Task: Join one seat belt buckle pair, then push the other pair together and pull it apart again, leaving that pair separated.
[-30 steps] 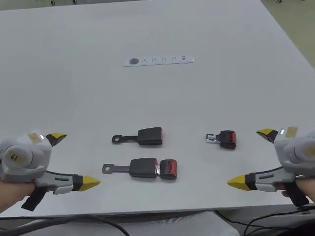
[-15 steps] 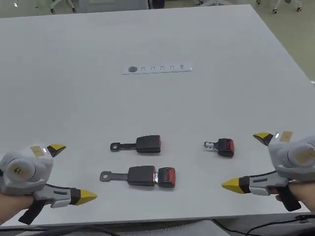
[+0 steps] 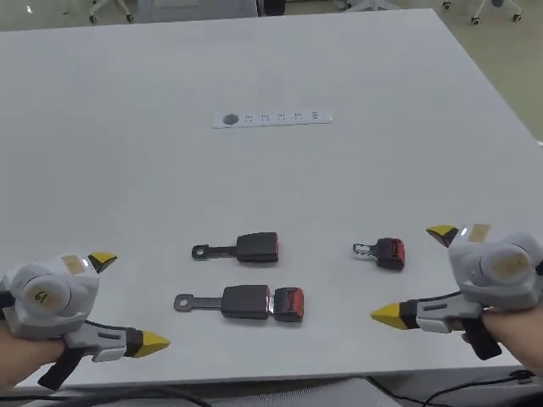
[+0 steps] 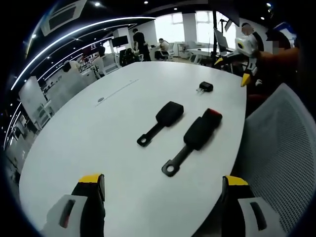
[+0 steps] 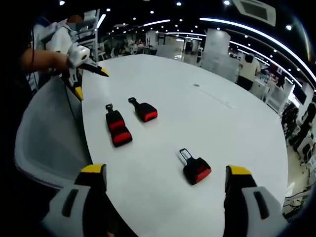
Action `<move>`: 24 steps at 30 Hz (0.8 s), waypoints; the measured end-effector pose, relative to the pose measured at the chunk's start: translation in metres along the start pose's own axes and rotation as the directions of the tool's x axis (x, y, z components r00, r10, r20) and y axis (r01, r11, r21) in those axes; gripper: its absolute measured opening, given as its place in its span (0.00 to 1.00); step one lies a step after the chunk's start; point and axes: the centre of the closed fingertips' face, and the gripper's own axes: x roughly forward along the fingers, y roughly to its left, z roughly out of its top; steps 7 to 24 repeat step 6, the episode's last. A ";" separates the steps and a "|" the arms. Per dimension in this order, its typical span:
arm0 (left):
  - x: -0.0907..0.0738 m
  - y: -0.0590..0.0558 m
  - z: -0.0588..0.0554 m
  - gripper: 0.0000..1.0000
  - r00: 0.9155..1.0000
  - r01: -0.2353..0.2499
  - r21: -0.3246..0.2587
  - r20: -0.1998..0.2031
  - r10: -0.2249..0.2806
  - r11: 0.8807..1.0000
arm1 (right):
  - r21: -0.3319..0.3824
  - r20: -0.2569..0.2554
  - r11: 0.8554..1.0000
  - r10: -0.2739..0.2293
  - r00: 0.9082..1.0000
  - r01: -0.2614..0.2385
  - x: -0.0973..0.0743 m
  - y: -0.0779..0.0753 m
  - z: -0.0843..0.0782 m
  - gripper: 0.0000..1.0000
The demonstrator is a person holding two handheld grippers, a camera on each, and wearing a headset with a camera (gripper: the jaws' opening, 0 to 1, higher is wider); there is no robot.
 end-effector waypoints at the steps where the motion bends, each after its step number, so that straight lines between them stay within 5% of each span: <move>1: 0.000 0.000 0.000 1.00 1.000 0.000 -0.001 0.002 0.000 1.000 | 0.005 0.002 1.000 -0.001 1.000 0.001 0.000 0.000 0.001 1.00; 24: -0.001 0.000 -0.001 1.00 1.000 -0.005 -0.009 0.008 0.005 1.000 | 0.018 0.000 1.000 -0.003 1.000 0.003 0.002 0.001 -0.003 1.00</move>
